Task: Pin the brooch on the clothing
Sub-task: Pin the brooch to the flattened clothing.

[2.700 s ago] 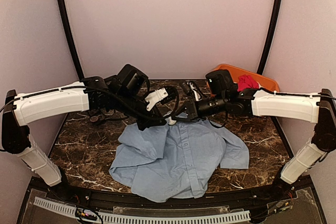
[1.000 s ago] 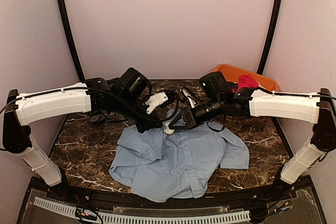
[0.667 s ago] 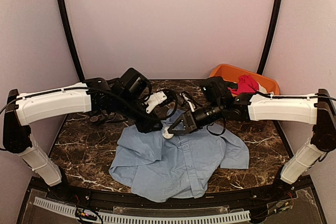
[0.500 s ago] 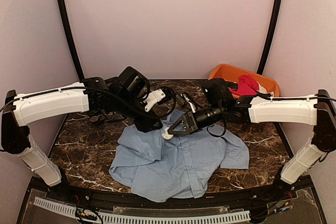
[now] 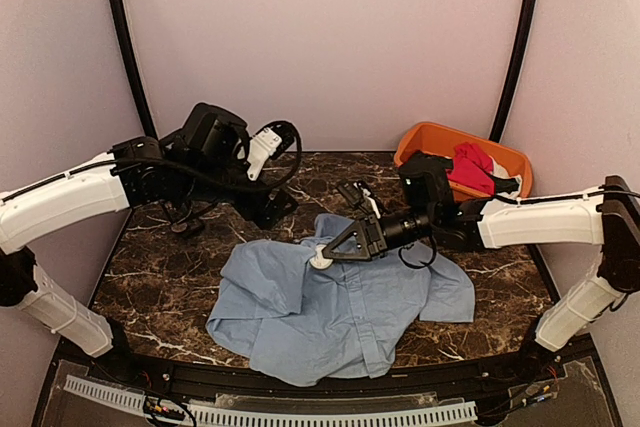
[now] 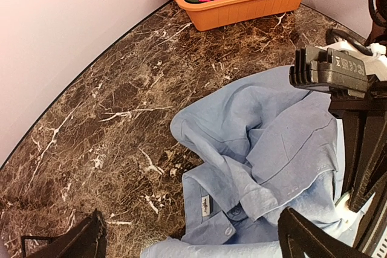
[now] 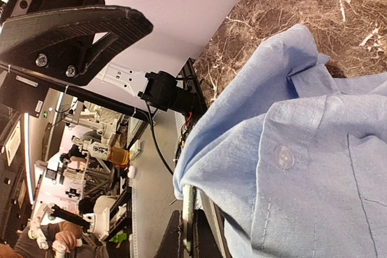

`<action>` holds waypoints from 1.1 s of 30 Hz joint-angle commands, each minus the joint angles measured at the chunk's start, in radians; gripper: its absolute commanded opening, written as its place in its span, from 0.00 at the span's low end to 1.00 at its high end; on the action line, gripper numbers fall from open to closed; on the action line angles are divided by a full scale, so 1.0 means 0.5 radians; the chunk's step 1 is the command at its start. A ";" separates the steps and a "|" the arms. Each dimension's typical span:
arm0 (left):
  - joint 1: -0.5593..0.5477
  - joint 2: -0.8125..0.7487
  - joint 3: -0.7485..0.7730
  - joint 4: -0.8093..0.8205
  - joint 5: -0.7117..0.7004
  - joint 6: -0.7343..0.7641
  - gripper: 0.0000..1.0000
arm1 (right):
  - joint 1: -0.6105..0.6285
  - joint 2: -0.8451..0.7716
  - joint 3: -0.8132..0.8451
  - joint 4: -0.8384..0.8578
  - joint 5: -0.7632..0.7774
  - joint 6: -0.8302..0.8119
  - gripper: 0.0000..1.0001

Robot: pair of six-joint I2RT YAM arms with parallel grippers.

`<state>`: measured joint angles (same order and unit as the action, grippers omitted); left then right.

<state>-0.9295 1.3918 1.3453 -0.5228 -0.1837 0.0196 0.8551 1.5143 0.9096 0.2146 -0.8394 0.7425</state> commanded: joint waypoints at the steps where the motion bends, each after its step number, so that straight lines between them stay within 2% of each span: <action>1: 0.004 -0.067 -0.058 -0.010 0.041 -0.028 0.99 | -0.026 -0.004 -0.065 0.312 -0.088 0.180 0.00; 4: 0.005 -0.139 -0.092 0.042 0.362 -0.012 0.99 | -0.039 0.010 -0.118 0.414 -0.093 0.275 0.00; 7: 0.004 -0.157 -0.136 0.079 0.899 0.015 0.99 | -0.052 0.016 -0.152 0.490 -0.106 0.340 0.00; 9: -0.005 -0.151 -0.164 0.084 1.038 0.022 0.99 | -0.056 0.018 -0.154 0.508 -0.110 0.346 0.00; 24: -0.041 0.036 -0.228 0.087 0.787 0.232 0.99 | -0.057 -0.029 -0.095 0.463 -0.161 0.326 0.00; 33: -0.041 0.061 -0.223 0.108 0.957 0.252 0.94 | -0.057 -0.031 -0.069 0.421 -0.165 0.303 0.00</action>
<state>-0.9474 1.4284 1.2499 -0.4816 0.2478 0.1284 0.8310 1.5185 0.8455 0.3988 -0.9012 0.9024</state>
